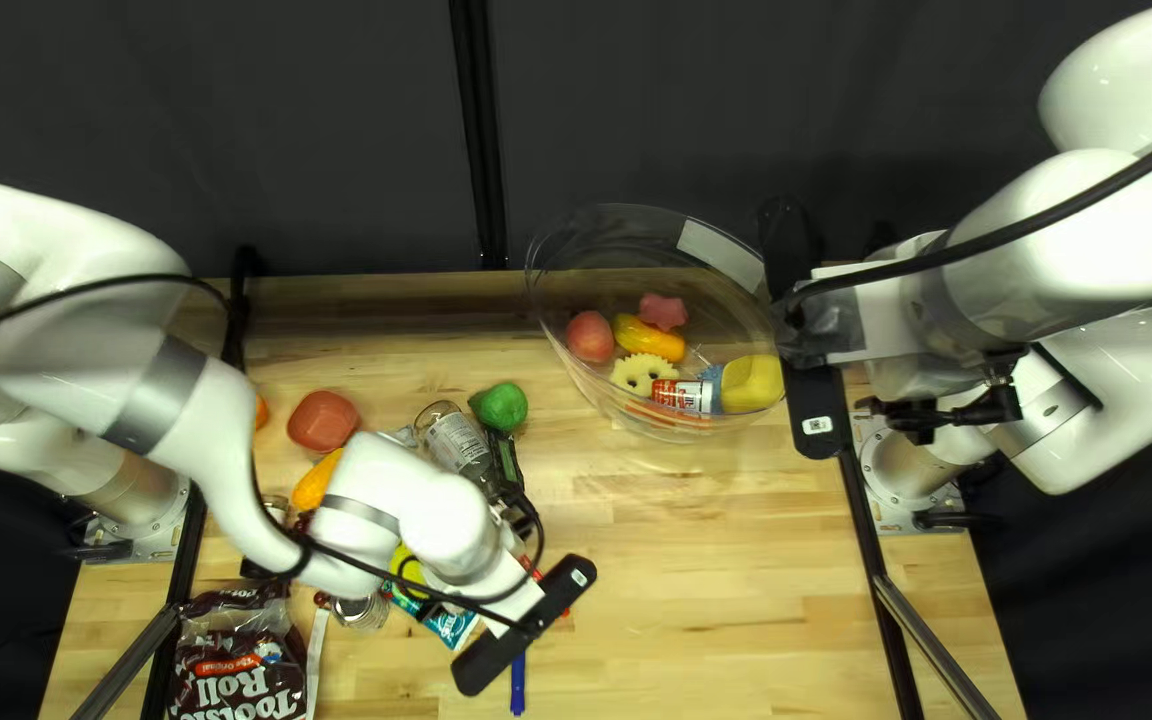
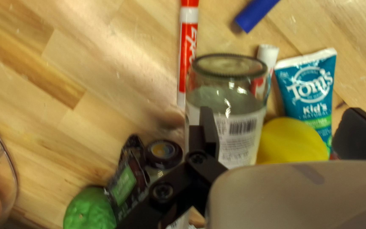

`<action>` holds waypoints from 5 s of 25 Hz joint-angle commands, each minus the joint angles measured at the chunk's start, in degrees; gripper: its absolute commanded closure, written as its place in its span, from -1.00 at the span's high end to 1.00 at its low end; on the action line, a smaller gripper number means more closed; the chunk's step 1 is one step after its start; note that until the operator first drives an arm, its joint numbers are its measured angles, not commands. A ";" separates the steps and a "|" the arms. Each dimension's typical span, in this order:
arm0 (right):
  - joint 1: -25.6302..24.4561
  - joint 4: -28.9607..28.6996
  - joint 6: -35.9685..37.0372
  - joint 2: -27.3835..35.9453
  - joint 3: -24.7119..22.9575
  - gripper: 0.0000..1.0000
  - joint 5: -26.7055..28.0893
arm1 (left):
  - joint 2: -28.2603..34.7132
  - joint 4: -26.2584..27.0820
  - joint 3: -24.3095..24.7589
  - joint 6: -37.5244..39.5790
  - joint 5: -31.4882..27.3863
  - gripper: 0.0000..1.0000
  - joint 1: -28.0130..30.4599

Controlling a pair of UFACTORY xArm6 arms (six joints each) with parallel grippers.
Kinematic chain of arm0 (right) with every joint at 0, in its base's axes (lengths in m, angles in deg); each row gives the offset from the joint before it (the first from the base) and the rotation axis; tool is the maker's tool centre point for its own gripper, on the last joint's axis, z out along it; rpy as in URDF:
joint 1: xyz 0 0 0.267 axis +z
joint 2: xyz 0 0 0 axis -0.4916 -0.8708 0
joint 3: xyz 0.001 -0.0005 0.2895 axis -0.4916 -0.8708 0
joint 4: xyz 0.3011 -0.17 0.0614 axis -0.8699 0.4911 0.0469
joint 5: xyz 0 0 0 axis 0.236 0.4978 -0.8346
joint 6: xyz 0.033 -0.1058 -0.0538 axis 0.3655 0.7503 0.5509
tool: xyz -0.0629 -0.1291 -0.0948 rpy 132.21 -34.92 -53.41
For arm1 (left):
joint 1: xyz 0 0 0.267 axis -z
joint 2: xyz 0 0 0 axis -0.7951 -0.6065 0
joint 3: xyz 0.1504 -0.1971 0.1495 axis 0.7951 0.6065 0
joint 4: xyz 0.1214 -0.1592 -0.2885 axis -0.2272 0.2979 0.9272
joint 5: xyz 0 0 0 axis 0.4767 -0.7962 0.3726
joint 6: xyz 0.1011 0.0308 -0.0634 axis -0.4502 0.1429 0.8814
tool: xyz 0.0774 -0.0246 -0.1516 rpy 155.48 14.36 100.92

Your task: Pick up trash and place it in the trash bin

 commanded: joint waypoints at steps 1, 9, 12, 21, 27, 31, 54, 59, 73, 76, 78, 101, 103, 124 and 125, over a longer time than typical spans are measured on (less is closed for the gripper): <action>0.00 0.00 0.00 0.00 0.00 1.00 0.00 | -0.12 -1.48 0.19 1.31 -0.44 1.00 -0.13; 0.00 0.00 0.00 0.00 0.00 1.00 0.00 | 0.69 -2.69 3.71 4.08 1.21 1.00 -1.84; 0.00 0.00 0.00 0.00 0.00 1.00 0.00 | -0.27 -1.82 3.73 3.76 1.98 1.00 -2.83; 0.00 0.00 0.00 0.00 0.00 1.00 0.00 | -1.16 -0.08 3.15 4.16 1.03 -1.00 -3.79; 0.00 0.00 0.00 0.00 0.00 1.00 0.00 | 2.59 -2.18 1.31 5.45 -3.26 -1.00 -1.54; 0.00 0.00 0.00 0.00 0.00 1.00 0.00 | 7.42 -3.89 -0.52 4.51 -8.61 -1.00 -0.89; 0.00 0.00 0.00 0.00 0.00 1.00 0.00 | 0.12 -2.25 -33.19 -4.65 -7.18 -1.00 -29.55; 0.00 0.00 0.00 0.00 0.00 1.00 0.00 | -6.48 0.85 -37.22 0.51 -3.08 -1.00 -31.39; 0.00 0.00 0.00 0.00 0.00 1.00 0.00 | -22.89 2.68 -54.18 1.73 -11.42 -1.00 -30.88; 0.00 0.00 0.00 0.00 0.00 1.00 0.00 | -25.48 2.76 -57.39 1.14 -14.31 -1.00 -31.13; 0.00 0.00 0.00 0.00 0.00 1.00 0.00 | -27.48 2.89 -60.22 0.93 -16.25 -1.00 -31.35; 0.00 0.00 0.00 0.00 0.00 1.00 0.00 | -3.23 16.14 -25.98 -16.87 -21.45 1.00 -19.45; 0.00 0.00 0.00 0.00 0.00 1.00 0.00 | -1.64 16.72 -22.37 -19.12 -20.80 1.00 -18.15; 0.00 0.00 0.00 0.00 0.00 1.00 0.00 | 20.46 4.97 -13.58 -6.63 -27.37 1.00 -3.90; 0.00 0.00 0.00 0.00 0.00 1.00 0.00 | 22.67 5.14 -8.78 -5.47 -24.17 1.00 -1.63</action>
